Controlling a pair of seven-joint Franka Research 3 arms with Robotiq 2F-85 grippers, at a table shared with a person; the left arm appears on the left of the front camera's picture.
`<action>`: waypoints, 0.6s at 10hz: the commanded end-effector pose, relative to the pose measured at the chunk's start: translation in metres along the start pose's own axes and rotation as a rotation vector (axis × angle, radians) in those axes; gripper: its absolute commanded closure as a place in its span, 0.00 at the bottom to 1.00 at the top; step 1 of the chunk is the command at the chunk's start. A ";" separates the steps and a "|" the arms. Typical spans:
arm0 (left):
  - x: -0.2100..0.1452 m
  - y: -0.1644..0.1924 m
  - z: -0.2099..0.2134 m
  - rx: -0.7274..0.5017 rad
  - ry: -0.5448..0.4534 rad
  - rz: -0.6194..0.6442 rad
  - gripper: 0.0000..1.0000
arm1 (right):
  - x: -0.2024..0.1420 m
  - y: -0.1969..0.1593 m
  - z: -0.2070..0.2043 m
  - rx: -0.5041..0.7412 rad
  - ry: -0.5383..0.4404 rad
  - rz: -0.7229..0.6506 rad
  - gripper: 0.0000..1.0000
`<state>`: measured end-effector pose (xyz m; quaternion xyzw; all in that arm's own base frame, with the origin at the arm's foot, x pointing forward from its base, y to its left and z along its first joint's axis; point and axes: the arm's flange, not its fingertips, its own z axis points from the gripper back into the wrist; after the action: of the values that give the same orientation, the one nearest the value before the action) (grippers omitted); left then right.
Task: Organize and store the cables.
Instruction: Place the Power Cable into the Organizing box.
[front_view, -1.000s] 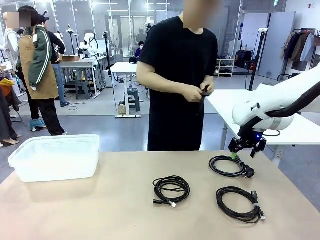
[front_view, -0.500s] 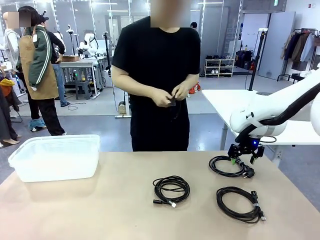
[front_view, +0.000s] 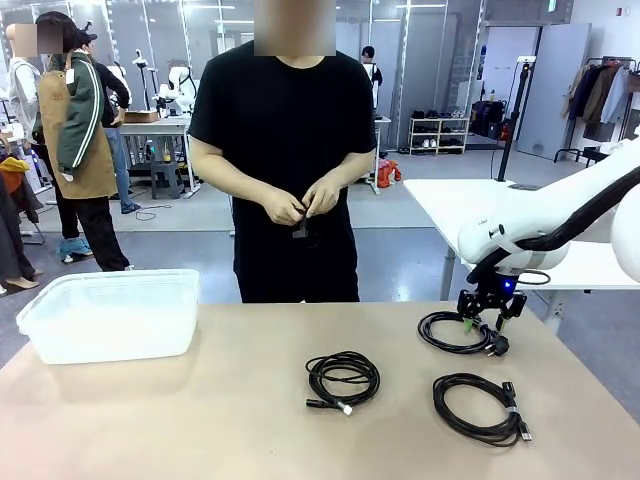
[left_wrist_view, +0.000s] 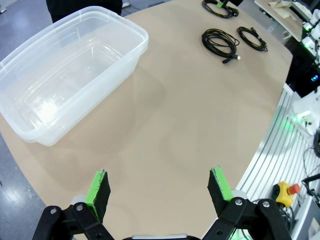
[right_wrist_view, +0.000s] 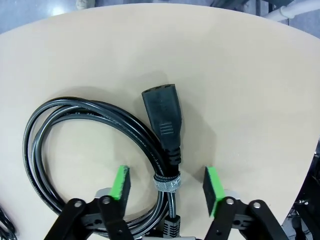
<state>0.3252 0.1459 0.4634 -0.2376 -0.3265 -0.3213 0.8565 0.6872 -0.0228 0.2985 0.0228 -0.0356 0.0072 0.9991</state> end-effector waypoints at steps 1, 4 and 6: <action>-0.001 0.001 0.001 -0.010 -0.001 -0.013 0.00 | 0.006 0.002 0.004 -0.026 0.018 -0.033 1.00; -0.001 0.001 0.001 -0.010 -0.001 -0.013 0.00 | 0.009 0.006 0.003 -0.033 0.034 -0.040 0.97; -0.001 0.001 0.001 -0.010 -0.001 -0.013 0.00 | 0.011 0.006 0.005 -0.036 0.037 -0.049 1.00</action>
<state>0.3252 0.1459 0.4634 -0.2376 -0.3265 -0.3213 0.8565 0.6894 -0.0215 0.3049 0.0192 -0.0235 -0.0003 0.9995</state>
